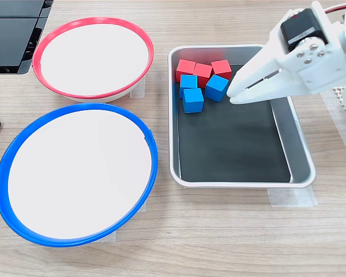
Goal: Move six blocks tray to matching dishes
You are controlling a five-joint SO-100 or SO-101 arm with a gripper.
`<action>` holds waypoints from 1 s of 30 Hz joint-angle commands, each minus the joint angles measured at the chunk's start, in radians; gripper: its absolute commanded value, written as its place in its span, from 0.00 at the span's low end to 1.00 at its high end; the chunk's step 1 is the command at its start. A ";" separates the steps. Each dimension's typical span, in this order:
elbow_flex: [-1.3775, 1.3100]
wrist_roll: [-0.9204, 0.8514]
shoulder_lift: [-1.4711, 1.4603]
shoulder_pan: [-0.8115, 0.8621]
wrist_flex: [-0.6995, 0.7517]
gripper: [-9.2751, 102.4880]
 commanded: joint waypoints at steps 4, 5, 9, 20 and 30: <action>-0.002 0.000 0.017 -0.002 -0.005 0.08; -0.009 -0.021 0.003 0.000 -0.015 0.08; -0.262 -0.215 -0.383 0.066 -0.117 0.08; -1.042 -0.428 -1.390 0.043 0.106 0.20; -1.180 -0.661 -1.697 0.120 0.225 0.22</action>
